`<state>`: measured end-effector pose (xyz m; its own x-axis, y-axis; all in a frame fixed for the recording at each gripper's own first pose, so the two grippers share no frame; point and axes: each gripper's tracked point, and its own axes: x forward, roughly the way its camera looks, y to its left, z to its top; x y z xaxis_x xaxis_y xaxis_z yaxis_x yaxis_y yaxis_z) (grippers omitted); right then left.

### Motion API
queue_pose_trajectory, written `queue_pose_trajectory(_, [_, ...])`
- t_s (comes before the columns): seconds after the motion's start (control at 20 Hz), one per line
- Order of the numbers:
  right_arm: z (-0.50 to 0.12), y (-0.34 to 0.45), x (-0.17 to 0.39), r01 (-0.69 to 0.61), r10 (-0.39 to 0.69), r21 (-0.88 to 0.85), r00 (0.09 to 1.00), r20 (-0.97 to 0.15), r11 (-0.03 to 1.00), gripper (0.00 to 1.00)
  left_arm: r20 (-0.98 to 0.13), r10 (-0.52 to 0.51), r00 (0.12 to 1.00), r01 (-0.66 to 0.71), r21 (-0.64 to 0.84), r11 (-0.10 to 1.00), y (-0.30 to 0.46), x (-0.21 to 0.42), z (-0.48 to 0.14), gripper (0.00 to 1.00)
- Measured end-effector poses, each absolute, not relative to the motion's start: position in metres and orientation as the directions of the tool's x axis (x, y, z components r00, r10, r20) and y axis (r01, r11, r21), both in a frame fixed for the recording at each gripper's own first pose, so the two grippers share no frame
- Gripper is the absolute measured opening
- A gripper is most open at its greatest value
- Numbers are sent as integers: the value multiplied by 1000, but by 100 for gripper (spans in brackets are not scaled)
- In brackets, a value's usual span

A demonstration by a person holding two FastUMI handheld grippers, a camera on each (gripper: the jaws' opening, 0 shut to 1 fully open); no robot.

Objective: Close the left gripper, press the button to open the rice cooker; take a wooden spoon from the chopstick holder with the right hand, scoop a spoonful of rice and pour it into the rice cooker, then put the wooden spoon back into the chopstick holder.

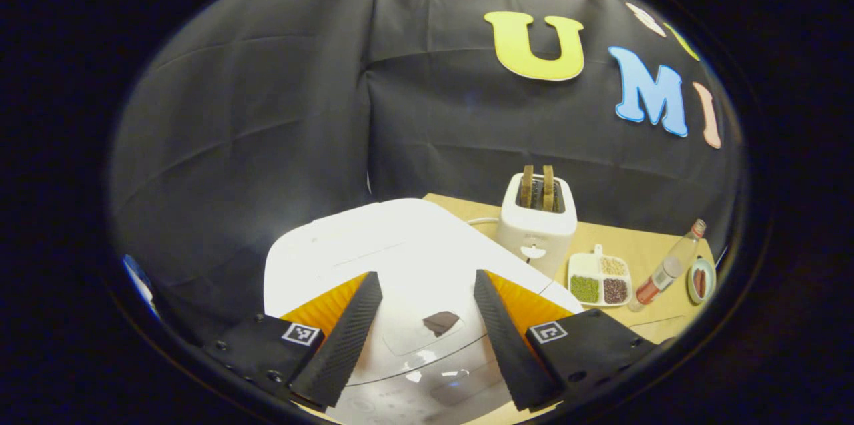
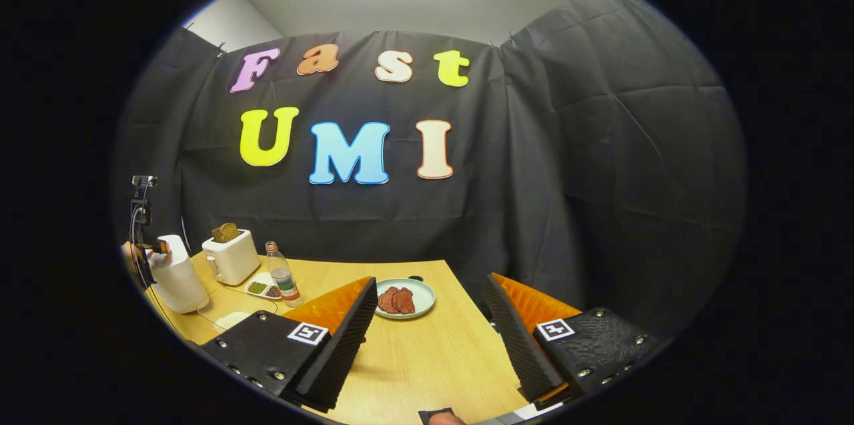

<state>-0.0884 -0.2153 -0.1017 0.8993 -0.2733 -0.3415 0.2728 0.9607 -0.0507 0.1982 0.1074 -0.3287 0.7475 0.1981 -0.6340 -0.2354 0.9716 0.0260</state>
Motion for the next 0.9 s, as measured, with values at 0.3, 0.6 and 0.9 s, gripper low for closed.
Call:
queue_pose_trajectory(0.3, [-72, -198, -74, 238, -240, -40, 931, -276, 970, 98, -524, 151, 838, -182, -7, 983, 95, 205, -273, 98])
queue_pose_trajectory(0.6, [-60, -159, -61, 170, -166, -6, 955, -246, 985, 98, -330, 61, 942, -56, 26, 998, 57, 193, -168, 96])
queue_pose_trajectory(0.9, [-43, -114, -53, 129, -116, 56, 974, -193, 990, 98, -158, -63, 985, 58, -36, 998, -7, 127, -80, 97])
